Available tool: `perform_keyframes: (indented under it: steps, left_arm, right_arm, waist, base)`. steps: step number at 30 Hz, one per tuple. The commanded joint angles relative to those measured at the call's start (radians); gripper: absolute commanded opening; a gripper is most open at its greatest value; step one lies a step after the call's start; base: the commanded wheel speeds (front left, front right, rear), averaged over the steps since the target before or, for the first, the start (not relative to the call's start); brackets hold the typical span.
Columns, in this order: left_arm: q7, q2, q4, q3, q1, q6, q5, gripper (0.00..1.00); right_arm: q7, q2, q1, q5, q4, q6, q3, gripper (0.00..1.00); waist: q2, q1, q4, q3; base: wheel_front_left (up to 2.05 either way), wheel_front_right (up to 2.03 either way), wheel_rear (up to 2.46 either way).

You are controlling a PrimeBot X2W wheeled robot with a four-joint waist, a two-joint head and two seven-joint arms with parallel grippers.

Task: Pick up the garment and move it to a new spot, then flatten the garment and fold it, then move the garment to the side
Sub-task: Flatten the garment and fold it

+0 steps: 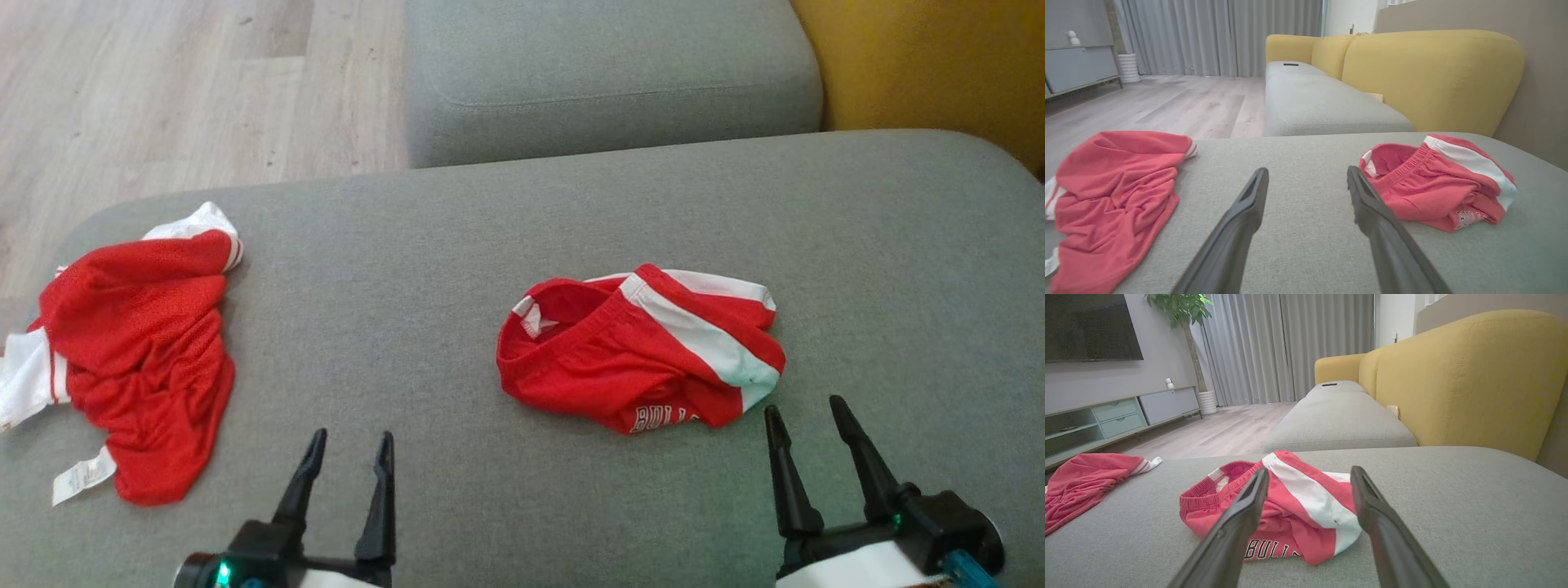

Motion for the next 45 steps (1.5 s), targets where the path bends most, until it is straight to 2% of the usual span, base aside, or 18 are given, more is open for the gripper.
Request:
perform_keyframes:
  steps: [1, 5, 7, 10, 13, 15, 16, 19, 23, 26, 33, 37, 38, 39, 40, 42, 45]
  left_arm:
    - [-0.012, -0.007, -0.025, 0.021, -0.052, -0.009, 0.001, 1.00]
    - [-0.012, -0.007, 0.022, -0.004, -0.111, -0.066, -0.008, 1.00]
    - [-0.012, -0.007, 0.056, -0.029, -0.166, -0.111, -0.011, 1.00]
    - [-0.012, -0.007, 0.113, -0.081, -0.272, -0.165, -0.022, 1.00]
    - [-0.012, -0.007, 0.213, -0.150, -0.416, -0.195, -0.028, 1.00]
    - [-0.012, -0.006, 0.293, -0.200, -0.518, -0.203, -0.037, 1.00]
    - [-0.012, -0.006, 0.293, -0.200, -0.518, -0.203, -0.037, 1.00]
    - [0.000, 0.000, 0.434, -0.292, -0.668, -0.205, -0.081, 1.00]
    - [0.028, 0.008, 0.571, -0.417, -0.834, -0.205, -0.229, 1.00]
    - [0.037, 0.035, 0.649, -0.485, -0.924, -0.205, -0.333, 1.00]
    - [0.030, 0.080, 0.790, -0.611, -1.031, -0.206, -0.478, 1.00]
    - [0.028, 0.090, 0.771, -0.702, -1.047, -0.206, -0.561, 1.00]
    - [0.024, 0.093, 0.760, -0.722, -1.051, -0.206, -0.583, 0.90]
    - [0.021, 0.096, 0.748, -0.743, -1.055, -0.206, -0.601, 0.72]
    - [0.017, 0.100, 0.736, -0.763, -1.062, -0.206, -0.615, 0.65]
    - [0.008, 0.106, 0.712, -0.795, -1.075, -0.206, -0.643, 0.60]
    - [-0.001, 0.116, 0.682, -0.831, -1.086, -0.206, -0.677, 0.62]
  right_arm:
    - [-0.002, -0.005, -0.038, 0.001, -0.028, 0.007, 0.027, 1.00]
    - [-0.002, -0.005, -0.050, -0.005, -0.027, 0.007, 0.041, 1.00]
    - [-0.002, -0.005, -0.060, -0.011, -0.027, 0.007, 0.054, 1.00]
    - [-0.002, -0.005, -0.084, -0.015, -0.031, 0.007, 0.075, 1.00]
    - [-0.002, -0.005, -0.123, -0.015, -0.041, 0.007, 0.104, 1.00]
    - [-0.002, -0.005, -0.144, -0.012, -0.045, 0.007, 0.125, 1.00]
    - [-0.002, -0.005, -0.144, -0.012, -0.045, 0.007, 0.125, 1.00]
    - [-0.002, -0.005, -0.173, -0.005, -0.047, 0.007, 0.152, 1.00]
    - [-0.002, -0.005, -0.206, 0.002, -0.047, 0.007, 0.173, 1.00]
    - [-0.002, -0.005, -0.219, 0.006, -0.054, 0.007, 0.180, 1.00]
    - [-0.002, -0.005, -0.217, 0.011, -0.054, 0.007, 0.187, 1.00]
    - [-0.002, -0.005, -0.211, 0.011, -0.055, 0.007, 0.181, 1.00]
    - [-0.002, -0.005, -0.211, 0.012, -0.054, 0.007, 0.182, 1.00]
    - [-0.002, -0.005, -0.211, 0.013, -0.054, 0.007, 0.181, 1.00]
    - [-0.002, -0.005, -0.210, 0.013, -0.054, 0.007, 0.179, 1.00]
    - [-0.002, -0.005, -0.208, 0.015, -0.055, 0.007, 0.175, 1.00]
    - [-0.002, -0.005, -0.206, 0.015, -0.051, 0.007, 0.178, 1.00]
  waist:
    - [0.0000, 0.0000, -0.008, 0.006]
    - [0.0000, 0.0000, -0.038, 0.031]
    - [0.0000, 0.0000, -0.059, 0.052]
    - [0.0000, 0.0000, -0.096, 0.100]
    - [0.0000, 0.0000, -0.133, 0.161]
    - [0.0000, 0.0000, -0.158, 0.193]
    - [0.0000, 0.0000, -0.158, 0.193]
    - [0.0000, 0.0000, -0.196, 0.237]
    - [0.0000, 0.0000, -0.241, 0.283]
    - [0.0000, 0.0000, -0.266, 0.308]
    - [0.0000, 0.0000, -0.299, 0.321]
    - [0.0000, 0.0000, -0.294, 0.322]
    - [0.0000, 0.0000, -0.292, 0.321]
    - [0.0000, 0.0000, -0.288, 0.320]
    - [0.0000, 0.0000, -0.282, 0.320]
    - [0.0000, 0.0000, -0.271, 0.318]
    - [0.0000, 0.0000, -0.260, 0.309]
  base:
    - [0.00, 0.00, 0.00]
    - [0.00, 0.00, 0.00]
    - [0.00, 0.00, 0.00]
    - [0.00, 0.00, 0.00]
    - [0.00, 0.00, 0.00]
    - [0.00, 0.00, 0.00]
    - [0.00, 0.00, 0.00]
    - [0.00, 0.00, 0.00]
    - [0.00, 0.00, 0.00]
    - [0.00, 0.00, 0.00]
    - [0.00, 0.00, 0.00]
    - [0.00, 0.00, 0.00]
    - [0.00, 0.00, 0.00]
    - [0.00, 0.00, 0.00]
    - [0.00, 0.00, 0.00]
    - [0.00, 0.00, 0.00]
    - [0.00, 0.00, 0.00]
